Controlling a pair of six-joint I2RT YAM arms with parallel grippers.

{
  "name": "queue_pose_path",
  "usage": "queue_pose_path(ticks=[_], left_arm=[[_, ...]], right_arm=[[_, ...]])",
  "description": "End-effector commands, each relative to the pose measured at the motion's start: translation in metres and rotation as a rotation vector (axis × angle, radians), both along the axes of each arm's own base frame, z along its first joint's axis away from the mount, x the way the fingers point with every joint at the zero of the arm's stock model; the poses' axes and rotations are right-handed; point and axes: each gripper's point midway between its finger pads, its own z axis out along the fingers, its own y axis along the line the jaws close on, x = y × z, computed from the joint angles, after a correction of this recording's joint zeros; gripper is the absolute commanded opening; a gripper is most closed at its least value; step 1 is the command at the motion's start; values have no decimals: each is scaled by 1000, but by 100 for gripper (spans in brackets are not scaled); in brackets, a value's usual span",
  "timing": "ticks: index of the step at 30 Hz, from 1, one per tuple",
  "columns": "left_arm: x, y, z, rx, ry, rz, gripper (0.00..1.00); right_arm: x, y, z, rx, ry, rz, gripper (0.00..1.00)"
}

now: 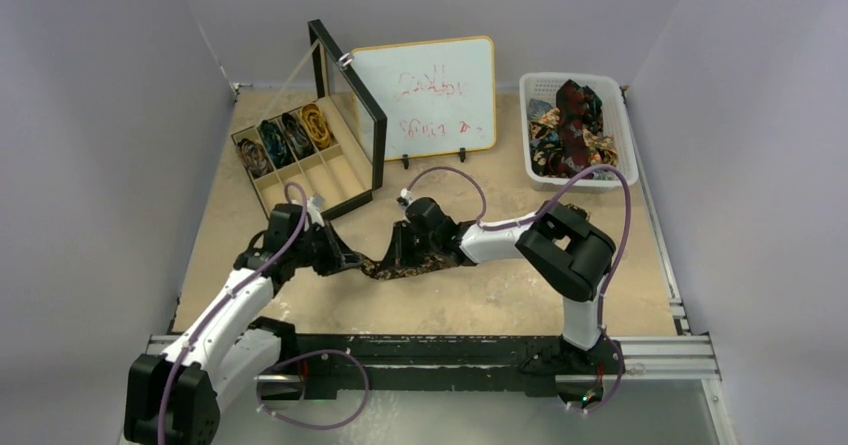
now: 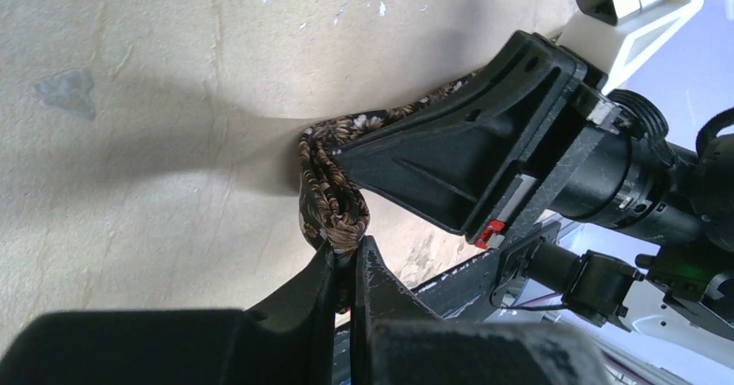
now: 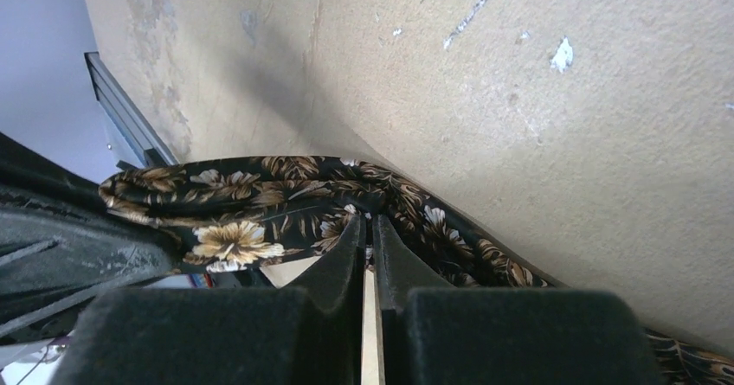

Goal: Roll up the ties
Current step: Roll the tie at the center of the board.

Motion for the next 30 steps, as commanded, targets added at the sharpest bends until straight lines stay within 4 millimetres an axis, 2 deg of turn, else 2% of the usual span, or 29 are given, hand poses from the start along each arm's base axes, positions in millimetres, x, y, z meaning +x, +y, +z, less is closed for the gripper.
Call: queue_pose_path(ticks=[1,7,16,20,25,30], left_arm=[[12,-14,28,-11,-88,-81,0],[14,-34,33,-21,-95,-155,0],[19,-52,34,-63,-104,-209,0],[20,-50,30,-46,-97,-204,0],[20,-44,21,1,-74,-196,0],[21,-43,19,21,-69,-200,0]], right_arm=[[8,8,2,6,-17,-17,4],[8,15,0,32,13,-19,3],[3,24,1,61,40,23,4],[1,15,3,37,43,20,9],[2,5,16,59,5,16,23],[5,-3,25,55,-10,3,24]])
